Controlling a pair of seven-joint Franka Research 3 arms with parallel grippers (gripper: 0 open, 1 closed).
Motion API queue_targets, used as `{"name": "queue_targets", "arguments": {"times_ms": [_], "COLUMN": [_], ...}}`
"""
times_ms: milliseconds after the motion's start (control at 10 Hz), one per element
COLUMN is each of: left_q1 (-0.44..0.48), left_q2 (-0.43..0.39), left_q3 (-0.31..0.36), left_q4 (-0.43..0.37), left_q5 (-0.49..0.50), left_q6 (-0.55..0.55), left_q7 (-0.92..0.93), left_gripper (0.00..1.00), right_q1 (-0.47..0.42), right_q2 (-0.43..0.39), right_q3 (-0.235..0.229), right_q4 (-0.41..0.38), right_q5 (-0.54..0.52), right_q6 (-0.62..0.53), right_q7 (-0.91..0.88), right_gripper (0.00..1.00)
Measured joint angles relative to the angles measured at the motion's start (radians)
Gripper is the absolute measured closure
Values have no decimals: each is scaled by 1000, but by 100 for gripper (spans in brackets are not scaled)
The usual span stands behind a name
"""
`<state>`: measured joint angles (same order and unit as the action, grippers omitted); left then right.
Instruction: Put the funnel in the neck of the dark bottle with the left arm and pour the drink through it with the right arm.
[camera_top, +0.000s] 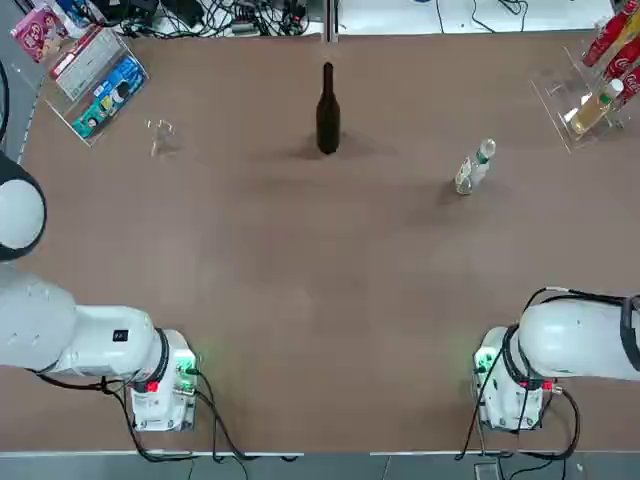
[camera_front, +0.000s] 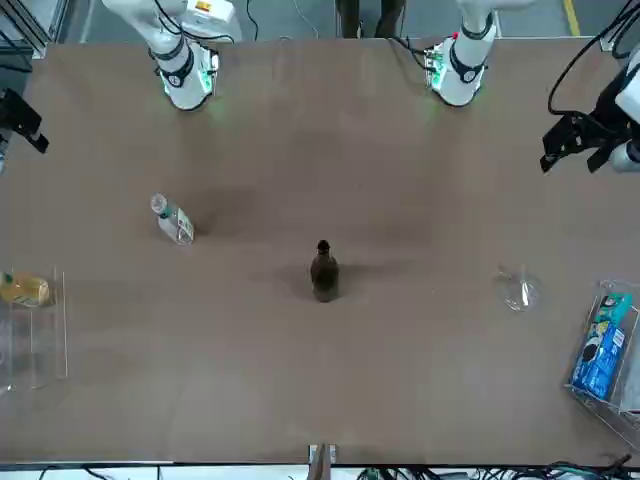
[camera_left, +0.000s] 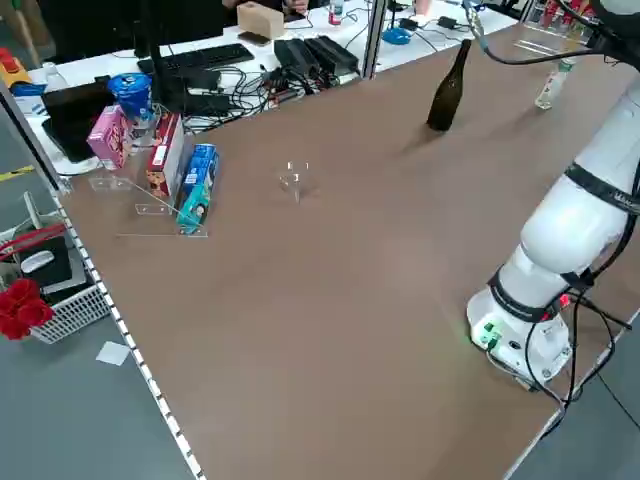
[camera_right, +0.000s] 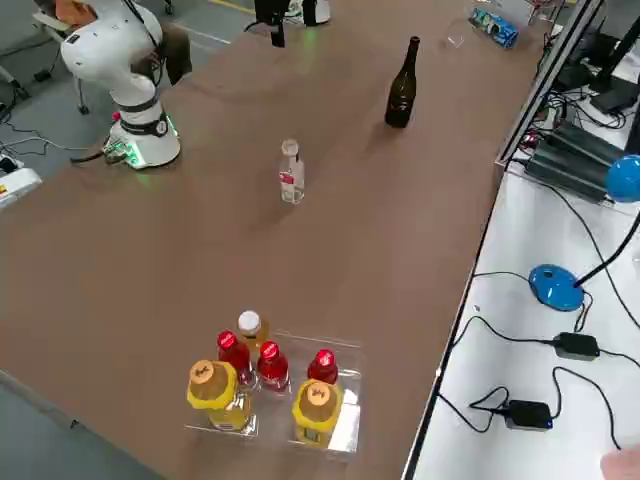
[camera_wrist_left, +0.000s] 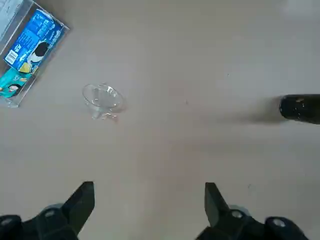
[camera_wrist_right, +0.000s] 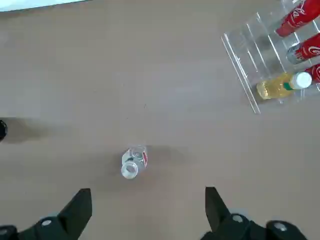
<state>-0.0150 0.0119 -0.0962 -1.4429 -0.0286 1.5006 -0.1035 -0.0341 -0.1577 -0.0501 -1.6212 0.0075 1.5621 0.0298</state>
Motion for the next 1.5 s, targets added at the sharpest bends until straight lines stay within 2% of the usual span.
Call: {"name": "queue_targets", "arguments": {"times_ms": [400, 600, 700, 900, 1100, 1500], "left_q1": [-1, -5, -5, -5, -3, 13], "left_q2": [2, 21, 51, 130, 219, 445], "left_q3": [0, 0, 1, 3, 3, 16], "left_q4": [0, -6, -9, -12, -19, -28], "left_q5": [0, 0, 4, 107, 178, 341], "left_q6": [0, 0, 2, 9, 19, 180], "left_q7": [-22, -133, -186, -232, -233, -233], "left_gripper": [3, 2, 2, 2, 2, 0], "right_q1": [-2, -3, -3, -4, -9, -12], "right_q2": [1, 2, 2, 6, 33, 56], "right_q3": [-2, -2, -1, -1, -2, -1], "right_q4": [-4, -5, -6, -11, -53, -67], "right_q5": [0, 0, 0, 0, 0, 0], "right_q6": [-41, -36, -33, -22, 17, 13], "right_q7": [1, 1, 1, 1, 0, 0], "right_gripper": [0, 0, 0, 0, 0, 0]}}
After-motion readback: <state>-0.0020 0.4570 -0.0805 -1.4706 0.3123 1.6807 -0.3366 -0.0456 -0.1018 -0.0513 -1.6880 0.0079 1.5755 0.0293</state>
